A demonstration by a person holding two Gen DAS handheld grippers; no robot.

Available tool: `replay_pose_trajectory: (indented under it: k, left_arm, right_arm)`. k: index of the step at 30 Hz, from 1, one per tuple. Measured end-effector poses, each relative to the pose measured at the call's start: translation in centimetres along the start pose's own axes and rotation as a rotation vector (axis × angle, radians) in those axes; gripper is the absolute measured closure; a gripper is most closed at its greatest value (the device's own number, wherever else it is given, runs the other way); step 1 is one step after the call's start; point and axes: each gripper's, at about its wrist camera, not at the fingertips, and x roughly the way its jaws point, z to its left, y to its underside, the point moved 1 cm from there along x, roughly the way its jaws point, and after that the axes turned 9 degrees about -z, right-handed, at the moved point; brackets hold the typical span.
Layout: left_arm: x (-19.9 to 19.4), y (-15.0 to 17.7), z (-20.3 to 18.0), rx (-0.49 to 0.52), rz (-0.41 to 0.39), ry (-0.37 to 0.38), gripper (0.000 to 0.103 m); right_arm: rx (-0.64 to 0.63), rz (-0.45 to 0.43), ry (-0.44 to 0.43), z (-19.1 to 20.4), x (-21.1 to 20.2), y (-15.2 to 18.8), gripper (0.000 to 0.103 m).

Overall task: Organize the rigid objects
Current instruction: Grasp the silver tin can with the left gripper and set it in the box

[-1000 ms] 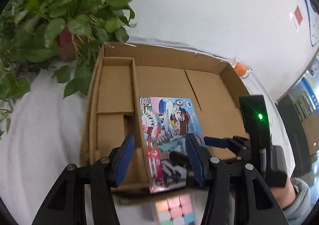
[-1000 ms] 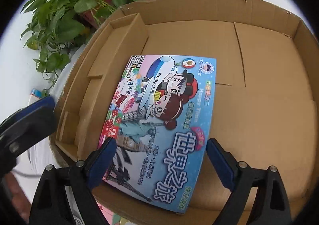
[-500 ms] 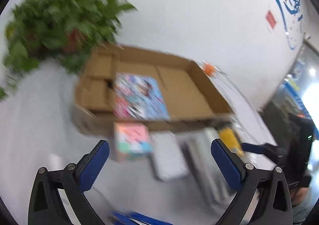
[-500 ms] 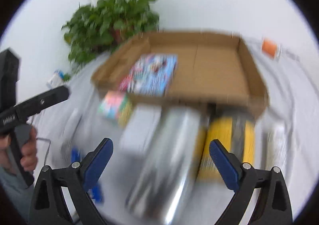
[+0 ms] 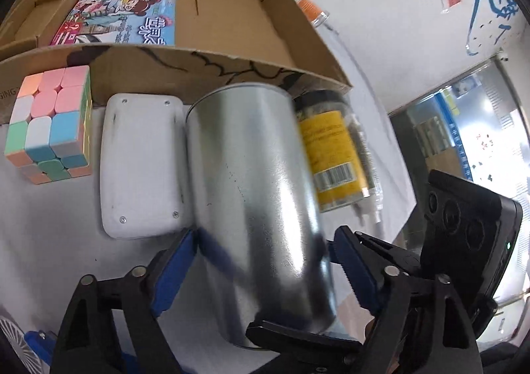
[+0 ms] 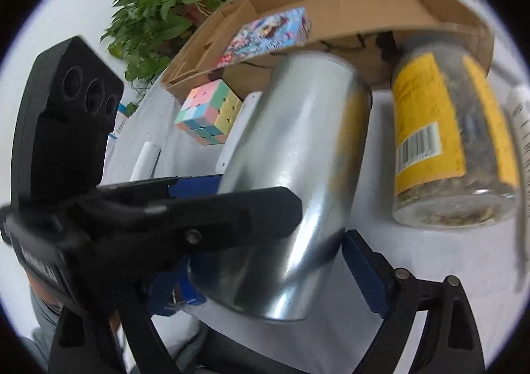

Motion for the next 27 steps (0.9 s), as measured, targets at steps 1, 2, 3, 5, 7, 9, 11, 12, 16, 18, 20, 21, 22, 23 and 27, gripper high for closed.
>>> replay_pose_trajectory:
  k: [1, 2, 3, 5, 7, 9, 11, 12, 16, 18, 20, 21, 22, 23, 27]
  left_arm:
    - [0.0, 0.0, 0.0, 0.002, -0.004, 0.008, 0.023]
    - [-0.1, 0.2, -0.1, 0.009, -0.007, 0.007, 0.023]
    - [-0.2, 0.2, -0.2, 0.011, -0.010, 0.004, 0.024]
    - [-1.0, 0.3, -0.3, 0.030, -0.034, 0.003, 0.025]
    - [-2.6, 0.1, -1.4, 0.052, -0.082, 0.007, 0.025]
    - [-5.0, -0.8, -3.0, 0.089, -0.156, 0.022, 0.025]
    - [-7.7, -3.0, -5.2, 0.143, -0.247, 0.030, 0.025]
    - [-8.7, -4.4, -6.1, 0.174, -0.287, 0.025, 0.025]
    - [-10.5, -11.1, -7.4, 0.221, -0.348, -0.002, 0.025]
    - [-9.5, -14.6, -6.6, 0.196, -0.335, 0.001, 0.025]
    - [-7.7, -17.2, -5.1, 0.146, -0.307, 0.009, 0.025]
    - [-6.6, -18.4, -4.2, 0.122, -0.286, 0.017, 0.026]
    - [-5.2, -19.4, -3.0, 0.088, -0.259, 0.030, 0.026]
    - [-3.9, -20.2, -2.0, 0.054, -0.236, 0.041, 0.026]
    - [0.8, -20.6, 2.5, -0.048, -0.133, 0.064, 0.026]
  right_arm:
    - [0.024, 0.008, -0.011, -0.2, 0.5, 0.1, 0.010]
    - [0.030, 0.008, -0.012, -0.1, 0.9, 0.3, 0.009]
    - [0.025, 0.003, -0.005, 0.1, 1.1, 0.4, 0.009]
    - [0.007, -0.013, 0.016, 0.9, 0.9, 0.5, 0.010]
    - [-0.012, -0.051, 0.016, 1.8, -0.5, 0.0, 0.010]
    - [-0.060, -0.112, 0.018, 3.3, -2.4, -1.4, 0.010]
    - [-0.121, -0.185, 0.021, 4.9, -4.5, -3.6, 0.010]
    - [-0.159, -0.220, 0.019, 5.7, -5.6, -5.3, 0.010]
    - [-0.243, -0.270, 0.006, 6.8, -6.2, -12.7, 0.010]
    - [-0.240, -0.235, 0.003, 6.4, -5.0, -16.3, 0.010]
    - [-0.235, -0.188, 0.002, 5.4, -3.3, -18.7, 0.010]
    - [-0.223, -0.165, -0.003, 4.7, -2.2, -19.7, 0.011]
    - [-0.211, -0.139, -0.001, 4.0, -1.2, -20.1, 0.011]
    - [-0.194, -0.114, 0.000, 3.2, -0.1, -20.5, 0.011]
    - [-0.136, -0.010, 0.019, -0.4, 4.2, -20.6, 0.011]
